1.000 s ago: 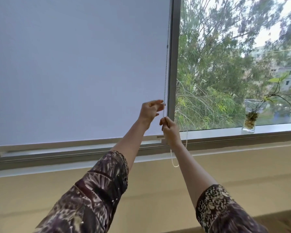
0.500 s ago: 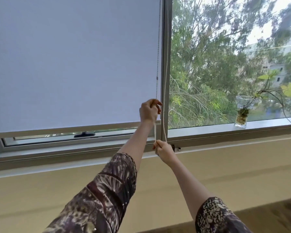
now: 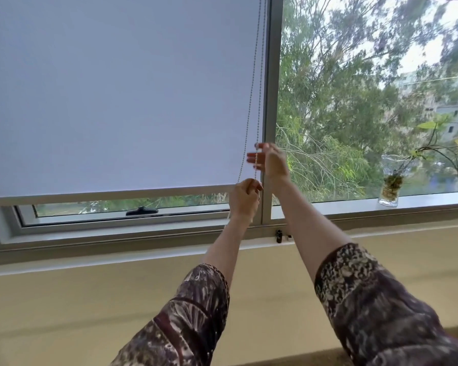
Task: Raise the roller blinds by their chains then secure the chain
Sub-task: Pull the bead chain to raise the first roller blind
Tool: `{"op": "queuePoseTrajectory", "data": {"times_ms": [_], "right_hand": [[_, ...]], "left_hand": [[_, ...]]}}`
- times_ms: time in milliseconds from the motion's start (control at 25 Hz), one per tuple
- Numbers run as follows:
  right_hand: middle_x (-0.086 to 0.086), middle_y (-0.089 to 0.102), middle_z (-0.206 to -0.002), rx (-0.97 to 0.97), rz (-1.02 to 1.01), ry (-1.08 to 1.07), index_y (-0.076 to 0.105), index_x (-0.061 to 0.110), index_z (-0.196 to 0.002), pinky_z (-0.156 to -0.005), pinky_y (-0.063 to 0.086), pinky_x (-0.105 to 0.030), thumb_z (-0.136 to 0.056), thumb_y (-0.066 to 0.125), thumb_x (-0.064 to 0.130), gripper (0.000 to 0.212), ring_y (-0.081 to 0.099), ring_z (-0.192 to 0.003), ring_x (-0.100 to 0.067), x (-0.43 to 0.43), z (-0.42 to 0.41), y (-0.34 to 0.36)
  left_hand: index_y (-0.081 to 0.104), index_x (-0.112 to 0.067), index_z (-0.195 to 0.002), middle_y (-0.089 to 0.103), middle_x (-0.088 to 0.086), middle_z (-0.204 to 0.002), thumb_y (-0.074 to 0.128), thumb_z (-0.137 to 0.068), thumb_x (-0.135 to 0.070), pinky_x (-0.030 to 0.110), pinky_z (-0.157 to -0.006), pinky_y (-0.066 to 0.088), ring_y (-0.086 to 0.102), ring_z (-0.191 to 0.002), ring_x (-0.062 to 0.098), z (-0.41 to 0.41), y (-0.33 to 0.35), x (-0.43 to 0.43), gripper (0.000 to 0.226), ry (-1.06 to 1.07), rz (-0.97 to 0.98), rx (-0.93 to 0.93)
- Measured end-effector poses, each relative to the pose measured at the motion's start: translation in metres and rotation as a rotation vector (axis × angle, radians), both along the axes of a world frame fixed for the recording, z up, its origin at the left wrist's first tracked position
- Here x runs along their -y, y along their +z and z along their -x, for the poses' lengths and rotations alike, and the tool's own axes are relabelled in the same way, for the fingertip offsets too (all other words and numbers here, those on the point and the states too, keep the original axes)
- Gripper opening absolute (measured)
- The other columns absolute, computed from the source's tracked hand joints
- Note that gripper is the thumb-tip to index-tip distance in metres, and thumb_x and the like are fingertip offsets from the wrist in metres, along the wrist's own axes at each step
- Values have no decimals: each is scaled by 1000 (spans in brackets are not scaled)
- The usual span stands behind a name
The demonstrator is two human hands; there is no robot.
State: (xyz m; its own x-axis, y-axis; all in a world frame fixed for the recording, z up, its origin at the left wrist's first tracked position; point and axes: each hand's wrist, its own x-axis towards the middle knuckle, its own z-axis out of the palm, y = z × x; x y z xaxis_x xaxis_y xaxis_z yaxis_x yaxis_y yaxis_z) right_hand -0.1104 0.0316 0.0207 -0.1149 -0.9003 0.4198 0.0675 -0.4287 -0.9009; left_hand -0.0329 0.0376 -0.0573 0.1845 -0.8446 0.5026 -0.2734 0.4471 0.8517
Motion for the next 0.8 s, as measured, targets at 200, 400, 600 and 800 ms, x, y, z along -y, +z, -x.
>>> {"op": "queuePoseTrajectory", "data": {"times_ms": [200, 400, 600, 800], "right_hand": [[-2, 58, -70, 6, 179, -91, 61, 13, -98, -46, 40, -23, -101, 38, 23, 26, 48, -53, -10, -10, -12, 87], [6, 44, -55, -96, 268, -265, 54, 23, -71, -44, 24, -21, -97, 39, 15, 32, 34, -44, -5, -12, -16, 71], [6, 48, -60, -195, 256, -276, 53, 22, -69, -54, 26, -29, -93, 39, 3, 33, 37, -54, -12, -9, -5, 36], [8, 54, -63, -421, 236, -344, 59, 17, -81, -50, 30, -24, -96, 43, 12, 22, 43, -52, -6, -12, 7, 17]], "left_hand": [[65, -14, -71, 52, -4, -49, 45, -95, -3, 21, -48, 39, 45, -36, 3, 13, -1, -10, 33, -29, 29, -4], [66, -13, -72, 60, -1, -57, 45, -96, -6, 28, -55, 51, 57, -50, 18, 7, -8, -14, 33, -129, -12, 67], [68, -1, -104, 71, 11, -92, 49, -98, -14, 43, -88, 56, 64, -82, 21, -17, -15, -3, 24, -276, -251, 121], [65, -1, -116, 69, 18, -113, 49, -97, -22, 26, -73, 49, 59, -87, 17, -29, 40, -6, 32, -187, -198, -58]]}}
